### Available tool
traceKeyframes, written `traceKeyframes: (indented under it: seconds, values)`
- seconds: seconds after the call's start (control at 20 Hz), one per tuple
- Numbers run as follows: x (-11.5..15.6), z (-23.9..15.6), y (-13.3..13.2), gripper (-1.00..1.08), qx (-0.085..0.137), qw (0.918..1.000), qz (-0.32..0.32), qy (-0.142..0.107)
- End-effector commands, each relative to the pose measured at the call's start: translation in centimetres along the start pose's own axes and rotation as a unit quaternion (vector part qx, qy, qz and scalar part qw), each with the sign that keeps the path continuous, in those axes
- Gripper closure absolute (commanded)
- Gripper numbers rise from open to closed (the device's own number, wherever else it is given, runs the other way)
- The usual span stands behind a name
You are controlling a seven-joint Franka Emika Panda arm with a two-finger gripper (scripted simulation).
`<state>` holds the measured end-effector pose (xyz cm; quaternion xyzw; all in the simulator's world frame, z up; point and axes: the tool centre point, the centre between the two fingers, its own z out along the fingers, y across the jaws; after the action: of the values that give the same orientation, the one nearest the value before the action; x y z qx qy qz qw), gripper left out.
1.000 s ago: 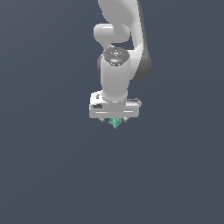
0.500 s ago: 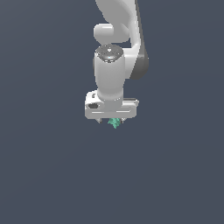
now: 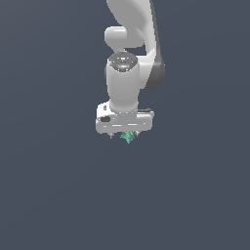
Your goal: Pick up the object and move it to a goal position.
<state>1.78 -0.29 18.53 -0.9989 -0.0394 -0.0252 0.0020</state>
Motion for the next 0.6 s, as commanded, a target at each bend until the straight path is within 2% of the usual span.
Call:
traceKeyframes:
  seconds: [0.0,0.3,0.55]
  values:
    - [-0.4,0.5,-0.1,-0.92,0.0,0.9999,-0.016,-0.001]
    - [-2.1,2.2,-0.5,-0.92,-0.001,0.9971,-0.075,-0.006]
    - [-4.2,4.1,-1.1,-0.92,-0.001,0.9894,-0.145,-0.012]
